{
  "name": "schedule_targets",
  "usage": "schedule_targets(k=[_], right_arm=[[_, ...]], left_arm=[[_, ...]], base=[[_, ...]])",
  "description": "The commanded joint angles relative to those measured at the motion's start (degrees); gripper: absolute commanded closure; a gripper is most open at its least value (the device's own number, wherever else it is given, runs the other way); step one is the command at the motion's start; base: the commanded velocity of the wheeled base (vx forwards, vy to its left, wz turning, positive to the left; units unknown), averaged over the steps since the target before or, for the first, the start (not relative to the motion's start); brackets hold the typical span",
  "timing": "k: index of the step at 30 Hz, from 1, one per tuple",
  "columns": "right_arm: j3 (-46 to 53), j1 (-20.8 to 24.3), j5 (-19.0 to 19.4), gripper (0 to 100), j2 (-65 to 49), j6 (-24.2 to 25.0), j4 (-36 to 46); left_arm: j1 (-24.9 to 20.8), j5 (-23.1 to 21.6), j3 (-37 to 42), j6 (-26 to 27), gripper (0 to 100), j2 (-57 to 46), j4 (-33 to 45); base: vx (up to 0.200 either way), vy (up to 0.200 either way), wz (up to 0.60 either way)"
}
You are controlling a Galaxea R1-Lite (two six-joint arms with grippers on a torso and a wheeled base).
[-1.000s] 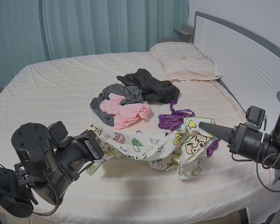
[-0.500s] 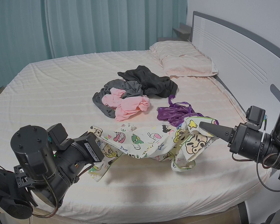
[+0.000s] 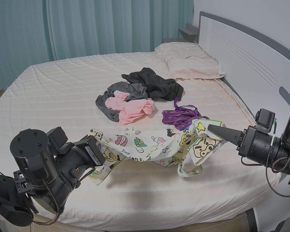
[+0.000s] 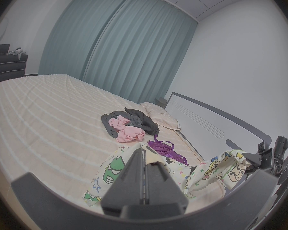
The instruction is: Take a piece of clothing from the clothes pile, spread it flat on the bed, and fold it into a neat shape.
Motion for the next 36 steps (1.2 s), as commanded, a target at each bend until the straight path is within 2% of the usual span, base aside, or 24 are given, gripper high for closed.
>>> schedule_targets(k=[1,36], right_arm=[[-0.12,0.01,-0.01,100,-0.03,0.01,-0.05],[-1.53,0.54,0.08,100,-1.08,-0.78,-0.22]], left_arm=[[0.56,0.05,-0.23,-0.08,100,-0.65,-0.02],[0.64,0.84,0.21,0.19,100,-2.50,-0.02]], base=[[0.000,0.200,0.00],[0.000,0.200,0.00]])
